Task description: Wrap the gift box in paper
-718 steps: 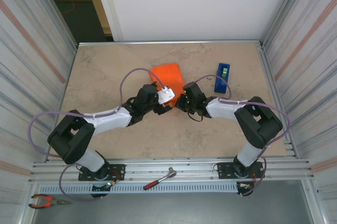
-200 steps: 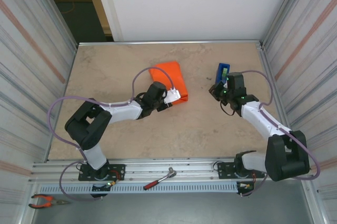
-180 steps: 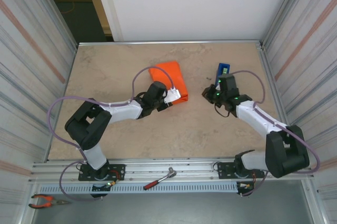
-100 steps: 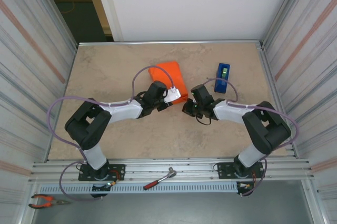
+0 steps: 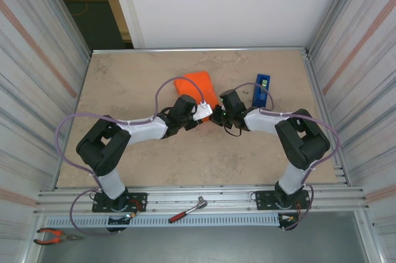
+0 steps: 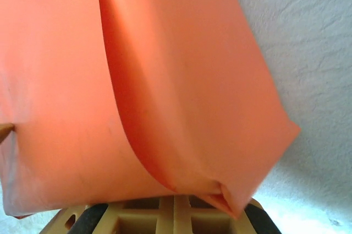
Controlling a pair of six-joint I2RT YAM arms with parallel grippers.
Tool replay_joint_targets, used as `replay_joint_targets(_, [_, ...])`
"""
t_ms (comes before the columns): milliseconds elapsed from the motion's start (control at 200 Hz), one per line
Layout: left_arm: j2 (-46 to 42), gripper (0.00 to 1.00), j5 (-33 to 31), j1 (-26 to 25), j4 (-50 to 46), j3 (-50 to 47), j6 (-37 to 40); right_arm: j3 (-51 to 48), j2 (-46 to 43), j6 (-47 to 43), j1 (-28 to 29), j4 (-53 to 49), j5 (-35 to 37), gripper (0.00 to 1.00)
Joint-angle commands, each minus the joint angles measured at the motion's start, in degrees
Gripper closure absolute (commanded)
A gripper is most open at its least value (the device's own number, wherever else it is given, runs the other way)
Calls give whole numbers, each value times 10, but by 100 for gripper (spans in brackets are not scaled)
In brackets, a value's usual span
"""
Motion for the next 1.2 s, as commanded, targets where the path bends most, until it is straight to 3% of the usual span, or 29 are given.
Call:
replay_joint_targets(0, [3, 49, 7, 4, -41, 5, -10, 5, -12, -3, -14, -10, -4, 100])
replay_joint_targets(416, [2, 50, 6, 4, -51, 8, -11, -39, -137, -16, -102, -43, -29, 100])
replay_joint_targets(491, [2, 50, 6, 4, -52, 8, -12, -42, -170, -30, -144, -69, -32, 90])
replay_joint_targets(671, [2, 51, 6, 4, -55, 9, -13, -33, -219, -61, -267, -119, -60, 50])
replay_joint_targets(747, [2, 51, 6, 4, -56, 10, -14, -24, -221, -76, -313, -137, -69, 42])
replay_joint_targets(967, [5, 51, 3, 4, -61, 14, -15, -4, -171, -86, -414, -134, -135, 45])
replay_joint_targets(1198, [5, 52, 4, 3, -64, 13, -17, 27, -105, -109, -429, -120, -175, 58])
